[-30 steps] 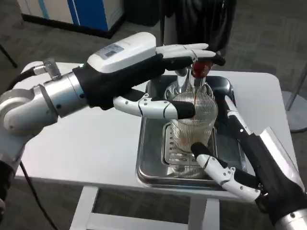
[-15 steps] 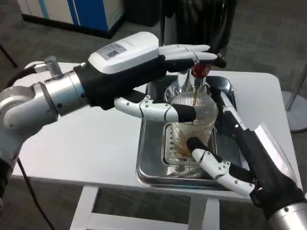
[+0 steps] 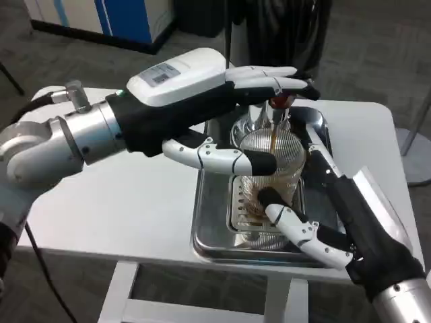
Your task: Grasp the cup under the faucet to collect the drink, then remove the cup.
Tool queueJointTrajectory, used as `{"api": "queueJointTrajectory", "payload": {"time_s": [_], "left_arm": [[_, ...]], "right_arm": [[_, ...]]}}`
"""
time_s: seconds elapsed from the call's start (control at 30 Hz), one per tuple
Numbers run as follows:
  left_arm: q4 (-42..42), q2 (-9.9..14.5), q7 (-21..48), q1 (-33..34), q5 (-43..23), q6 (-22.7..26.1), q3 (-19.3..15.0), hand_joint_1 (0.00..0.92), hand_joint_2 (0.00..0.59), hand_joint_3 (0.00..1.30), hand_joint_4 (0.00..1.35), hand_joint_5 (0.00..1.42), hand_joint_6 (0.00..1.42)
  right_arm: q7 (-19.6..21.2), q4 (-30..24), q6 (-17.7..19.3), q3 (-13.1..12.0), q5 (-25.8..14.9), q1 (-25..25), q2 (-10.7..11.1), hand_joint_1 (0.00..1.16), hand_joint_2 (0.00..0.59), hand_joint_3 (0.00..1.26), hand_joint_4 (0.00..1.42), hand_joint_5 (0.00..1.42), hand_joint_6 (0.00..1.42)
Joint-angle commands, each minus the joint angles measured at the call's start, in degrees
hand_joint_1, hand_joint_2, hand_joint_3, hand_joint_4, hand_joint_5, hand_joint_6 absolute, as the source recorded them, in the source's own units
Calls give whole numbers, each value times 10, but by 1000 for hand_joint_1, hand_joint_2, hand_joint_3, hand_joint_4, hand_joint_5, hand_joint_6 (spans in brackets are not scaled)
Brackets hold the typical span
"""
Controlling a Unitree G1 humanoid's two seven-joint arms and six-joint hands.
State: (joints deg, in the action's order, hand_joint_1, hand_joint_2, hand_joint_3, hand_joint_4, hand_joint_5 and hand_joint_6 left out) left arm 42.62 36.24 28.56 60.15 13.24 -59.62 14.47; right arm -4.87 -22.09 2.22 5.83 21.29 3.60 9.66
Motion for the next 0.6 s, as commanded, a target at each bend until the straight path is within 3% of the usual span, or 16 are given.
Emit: {"api": "queueJointTrajectory", "payload": {"time_s": [0.03, 0.6], "left_arm": [[7, 6, 24, -13, 45, -1, 27, 0, 174, 178, 91, 104, 366], [12, 10, 22, -12, 43, -3, 29, 0, 172, 179, 91, 94, 365]], "right_arm": [[9, 15, -9, 6, 8, 17, -4, 454, 337, 0, 0, 0, 0], [51, 77, 2, 26, 33, 56, -14, 463, 333, 0, 0, 0, 0]]}}
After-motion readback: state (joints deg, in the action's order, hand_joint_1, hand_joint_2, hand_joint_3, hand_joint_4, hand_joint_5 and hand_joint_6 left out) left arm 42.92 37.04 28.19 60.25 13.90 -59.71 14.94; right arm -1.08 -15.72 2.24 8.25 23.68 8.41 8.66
